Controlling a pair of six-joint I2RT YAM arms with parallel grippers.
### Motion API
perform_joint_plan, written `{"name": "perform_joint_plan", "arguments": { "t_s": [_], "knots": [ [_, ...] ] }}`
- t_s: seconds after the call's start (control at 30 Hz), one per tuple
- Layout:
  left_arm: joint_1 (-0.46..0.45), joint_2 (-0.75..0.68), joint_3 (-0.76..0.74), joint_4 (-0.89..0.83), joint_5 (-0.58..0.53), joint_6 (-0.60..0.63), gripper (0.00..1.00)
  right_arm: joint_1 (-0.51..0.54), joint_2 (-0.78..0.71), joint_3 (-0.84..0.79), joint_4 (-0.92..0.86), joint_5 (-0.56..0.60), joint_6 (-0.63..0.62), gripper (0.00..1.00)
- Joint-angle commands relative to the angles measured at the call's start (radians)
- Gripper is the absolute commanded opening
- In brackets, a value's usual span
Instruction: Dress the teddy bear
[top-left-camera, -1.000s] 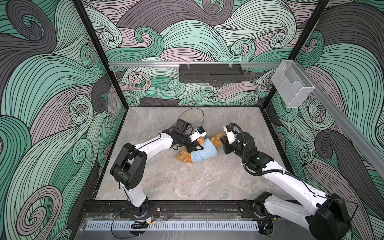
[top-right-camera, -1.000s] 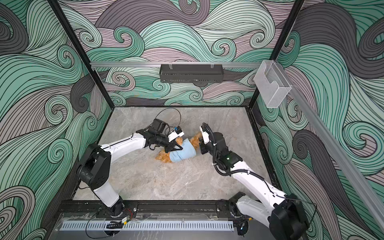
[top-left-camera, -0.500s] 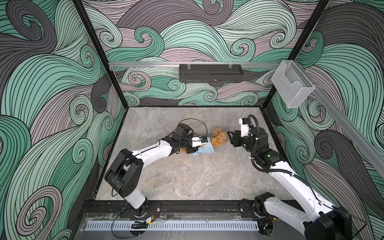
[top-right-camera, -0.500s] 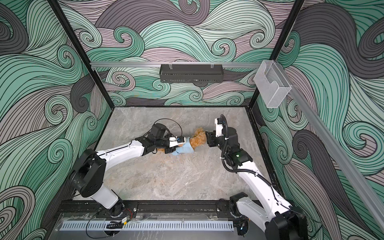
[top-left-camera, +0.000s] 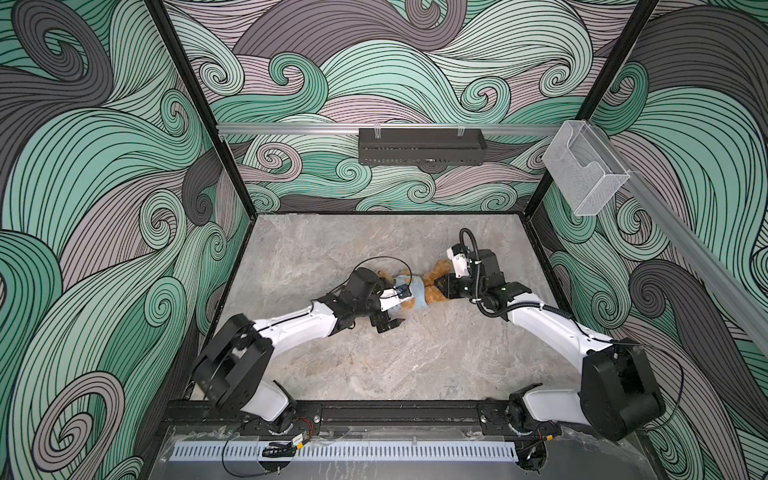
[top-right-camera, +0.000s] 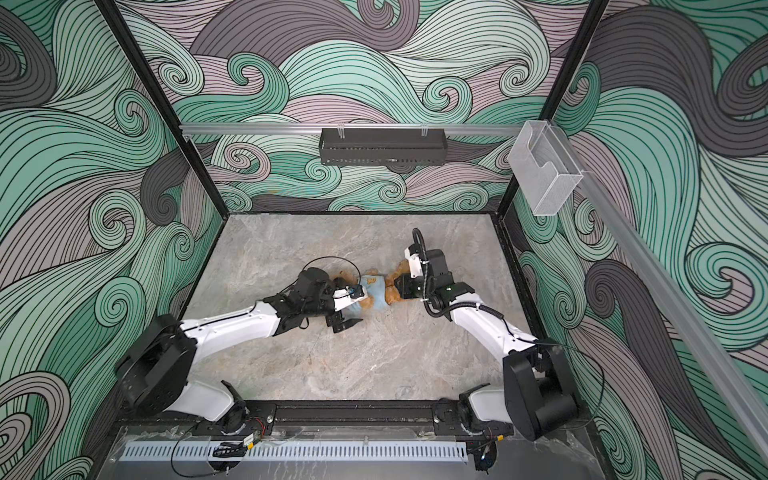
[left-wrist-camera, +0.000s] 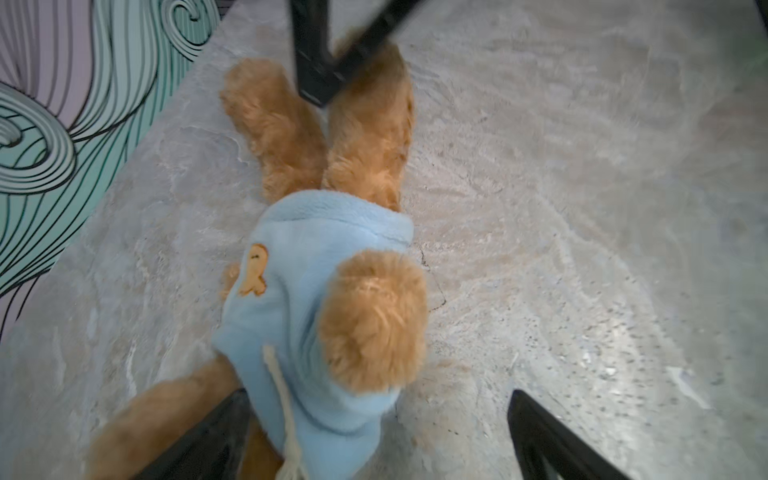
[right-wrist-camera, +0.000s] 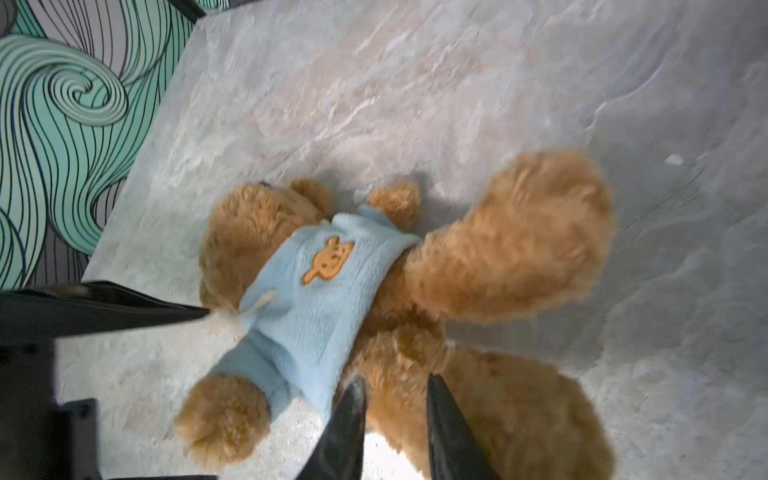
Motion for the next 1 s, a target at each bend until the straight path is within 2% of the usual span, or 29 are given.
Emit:
{"name": "perform_joint_plan", "arguments": {
  "t_s": [0.0, 0.1, 0.17, 0.2, 0.3, 0.4, 0.47, 0.53, 0.63, 0.7, 0.77, 0.87, 0.97],
  "knots": [
    [0.006, -0.142, -0.062, 0.059, -0.158, -0.403, 0.99, 0.034, -0.012, -0.070, -0.001, -0.036, 0.015, 0.20],
    [0.036, -0.199, -0.079, -0.038, -0.365, -0.723, 0.99, 0.093, -0.006, -0.137, 0.069, -0.055, 0.070, 0.16],
    [0.072, -0.195, -0.062, -0.147, -0.430, -0.945, 0.98, 0.149, 0.012, -0.167, 0.130, -0.080, 0.111, 0.15],
    [0.092, -0.185, -0.050, -0.202, -0.439, -1.048, 0.97, 0.177, 0.023, -0.179, 0.172, -0.095, 0.133, 0.14],
    [0.137, -0.142, -0.042, -0.234, -0.377, -1.239, 0.94, 0.254, 0.031, -0.197, 0.300, -0.145, 0.165, 0.14],
    [0.141, -0.081, -0.004, -0.248, -0.312, -1.326, 0.89, 0.272, -0.028, -0.182, 0.314, -0.153, 0.139, 0.16],
    [0.140, -0.026, 0.053, -0.283, -0.253, -1.338, 0.88, 0.258, -0.086, -0.153, 0.231, -0.071, 0.088, 0.21],
    [0.139, 0.051, 0.095, -0.272, -0.202, -1.351, 0.88, 0.213, -0.117, -0.119, 0.131, 0.023, 0.042, 0.29],
    [0.139, 0.151, 0.139, -0.230, -0.151, -1.397, 0.86, 0.081, -0.113, -0.065, 0.022, 0.096, 0.013, 0.40],
    [0.140, 0.206, 0.170, -0.201, -0.143, -1.415, 0.85, -0.019, -0.086, -0.038, -0.001, 0.092, 0.009, 0.45],
    [0.143, 0.247, 0.200, -0.184, -0.157, -1.417, 0.84, -0.068, -0.041, -0.013, -0.018, 0.096, -0.015, 0.47],
    [0.164, 0.310, 0.260, -0.178, -0.150, -1.401, 0.84, -0.084, 0.056, 0.040, -0.098, 0.063, -0.047, 0.47],
    [0.195, 0.379, 0.329, -0.190, -0.129, -1.369, 0.83, -0.079, 0.085, 0.005, -0.055, -0.058, -0.030, 0.41]
  ]
}}
